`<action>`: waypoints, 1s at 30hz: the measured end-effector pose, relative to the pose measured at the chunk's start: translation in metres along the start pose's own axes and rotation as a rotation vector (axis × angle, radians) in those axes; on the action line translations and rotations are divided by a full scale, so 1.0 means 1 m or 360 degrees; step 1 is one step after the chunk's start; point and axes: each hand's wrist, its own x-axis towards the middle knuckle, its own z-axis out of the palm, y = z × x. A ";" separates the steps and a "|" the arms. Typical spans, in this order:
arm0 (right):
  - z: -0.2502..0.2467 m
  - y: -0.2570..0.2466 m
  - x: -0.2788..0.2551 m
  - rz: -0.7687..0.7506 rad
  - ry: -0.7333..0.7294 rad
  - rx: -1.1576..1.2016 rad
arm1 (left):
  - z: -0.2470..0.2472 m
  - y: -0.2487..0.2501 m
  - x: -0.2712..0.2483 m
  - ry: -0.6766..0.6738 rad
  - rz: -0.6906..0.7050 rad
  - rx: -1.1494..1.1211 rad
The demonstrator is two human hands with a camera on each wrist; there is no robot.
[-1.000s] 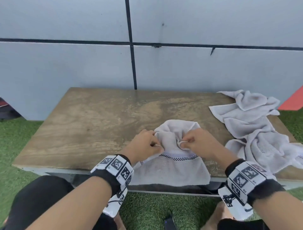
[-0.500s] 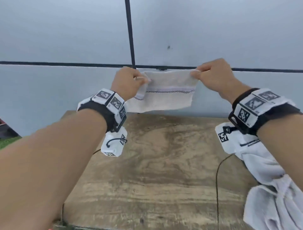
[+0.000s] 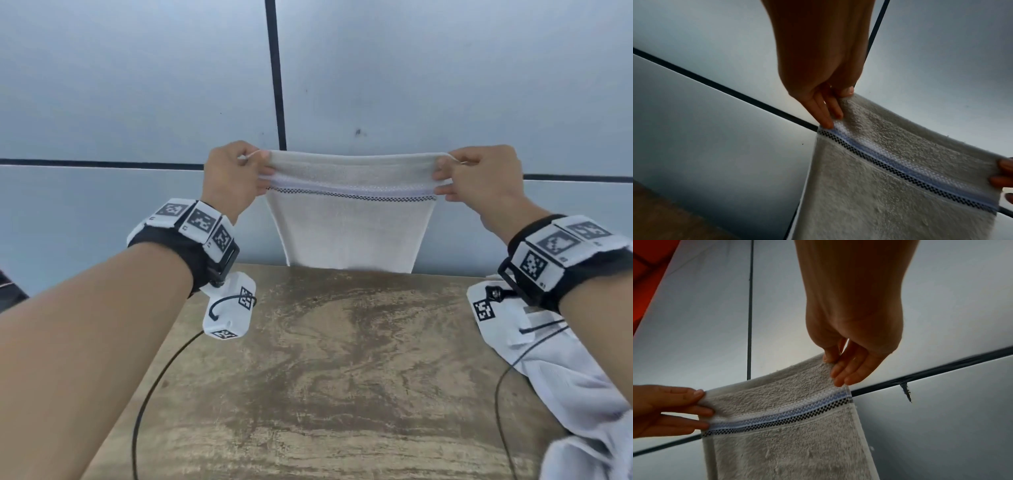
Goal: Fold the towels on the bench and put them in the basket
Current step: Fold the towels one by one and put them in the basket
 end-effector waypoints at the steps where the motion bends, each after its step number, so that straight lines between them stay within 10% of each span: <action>1: -0.004 -0.003 -0.001 -0.0014 0.0014 0.0044 | -0.002 0.003 0.000 0.0003 0.0056 0.0015; 13: -0.073 -0.001 -0.059 -0.0115 -0.0137 -0.0230 | -0.037 0.024 -0.049 -0.0223 0.0203 0.0586; 23: -0.126 0.057 -0.197 -0.0114 -0.0919 -0.0689 | -0.078 -0.034 -0.181 -0.1147 -0.0263 0.0861; 30: -0.151 0.058 -0.267 -0.0155 -0.1160 -0.0480 | -0.101 -0.023 -0.230 -0.1246 -0.0132 0.0988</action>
